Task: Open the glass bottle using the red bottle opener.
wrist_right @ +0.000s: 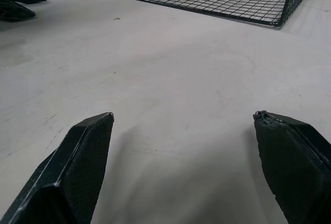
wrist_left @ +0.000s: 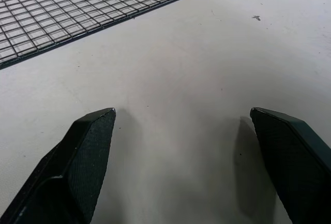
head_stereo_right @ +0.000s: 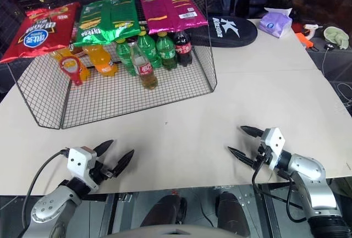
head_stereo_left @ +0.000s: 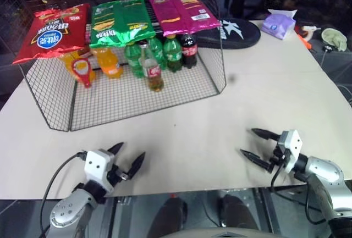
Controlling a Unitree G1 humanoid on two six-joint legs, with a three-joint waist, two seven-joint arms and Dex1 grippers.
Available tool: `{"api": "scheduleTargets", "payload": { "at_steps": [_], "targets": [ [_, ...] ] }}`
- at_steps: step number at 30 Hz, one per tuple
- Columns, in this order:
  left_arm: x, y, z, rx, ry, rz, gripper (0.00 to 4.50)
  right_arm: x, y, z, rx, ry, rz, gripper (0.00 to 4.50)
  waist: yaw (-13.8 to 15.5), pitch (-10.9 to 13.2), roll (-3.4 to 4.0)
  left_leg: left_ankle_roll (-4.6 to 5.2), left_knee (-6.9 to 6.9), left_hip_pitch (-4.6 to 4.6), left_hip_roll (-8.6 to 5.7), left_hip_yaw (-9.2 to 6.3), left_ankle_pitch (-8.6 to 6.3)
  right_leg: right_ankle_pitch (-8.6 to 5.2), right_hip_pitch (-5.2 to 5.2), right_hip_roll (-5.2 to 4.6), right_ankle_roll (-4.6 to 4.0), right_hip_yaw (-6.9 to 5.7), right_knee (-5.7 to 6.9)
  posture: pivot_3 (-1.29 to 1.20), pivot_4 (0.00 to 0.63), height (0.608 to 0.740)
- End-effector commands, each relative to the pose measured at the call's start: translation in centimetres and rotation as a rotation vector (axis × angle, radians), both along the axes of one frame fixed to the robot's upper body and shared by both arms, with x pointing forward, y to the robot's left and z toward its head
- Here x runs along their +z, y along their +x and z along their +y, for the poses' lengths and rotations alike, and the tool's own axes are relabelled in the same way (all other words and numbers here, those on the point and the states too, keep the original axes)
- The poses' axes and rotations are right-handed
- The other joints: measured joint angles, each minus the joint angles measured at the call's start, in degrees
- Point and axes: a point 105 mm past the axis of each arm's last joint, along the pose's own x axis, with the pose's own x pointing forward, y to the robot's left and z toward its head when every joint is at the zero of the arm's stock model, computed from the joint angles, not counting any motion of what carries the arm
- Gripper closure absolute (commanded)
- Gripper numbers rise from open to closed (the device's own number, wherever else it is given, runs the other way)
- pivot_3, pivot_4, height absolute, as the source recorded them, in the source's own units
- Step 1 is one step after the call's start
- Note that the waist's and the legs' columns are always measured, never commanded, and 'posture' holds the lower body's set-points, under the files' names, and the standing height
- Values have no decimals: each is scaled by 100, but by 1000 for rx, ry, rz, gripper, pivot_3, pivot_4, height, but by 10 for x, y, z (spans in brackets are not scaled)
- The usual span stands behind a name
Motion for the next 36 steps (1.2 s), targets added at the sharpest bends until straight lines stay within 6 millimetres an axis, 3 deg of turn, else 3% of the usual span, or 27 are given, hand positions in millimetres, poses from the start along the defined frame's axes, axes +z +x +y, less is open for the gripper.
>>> {"api": "scheduleTargets", "payload": {
  "at_steps": [1,10,22,28,36],
  "targets": [
    [5,-2,5,3,17,-29,172,7,0,-3,9,-9,-40,120,0,0,0,0,0,0,0,0,0,0,0,0,0,0,0,0,150,740],
    [-9,-11,23,24,-7,-21,172,4,2,-7,14,-18,-42,120,-6,0,5,0,-4,2,1,1,0,0,0,-1,-1,1,-1,0,150,740],
    [0,-15,28,40,-4,-56,172,6,8,-8,35,-30,-54,120,-8,2,7,0,-4,2,2,2,0,0,0,0,-1,1,-3,0,150,740],
    [30,10,72,251,43,-204,172,32,1,14,185,57,-109,120,1,5,4,0,-3,1,5,-4,0,0,0,3,0,-5,-2,0,150,740],
    [97,58,110,391,8,-338,172,83,-1,49,272,165,-221,120,7,6,-1,-3,-3,-4,0,-12,1,0,-7,2,0,-10,-3,0,150,740]
  ]
}}
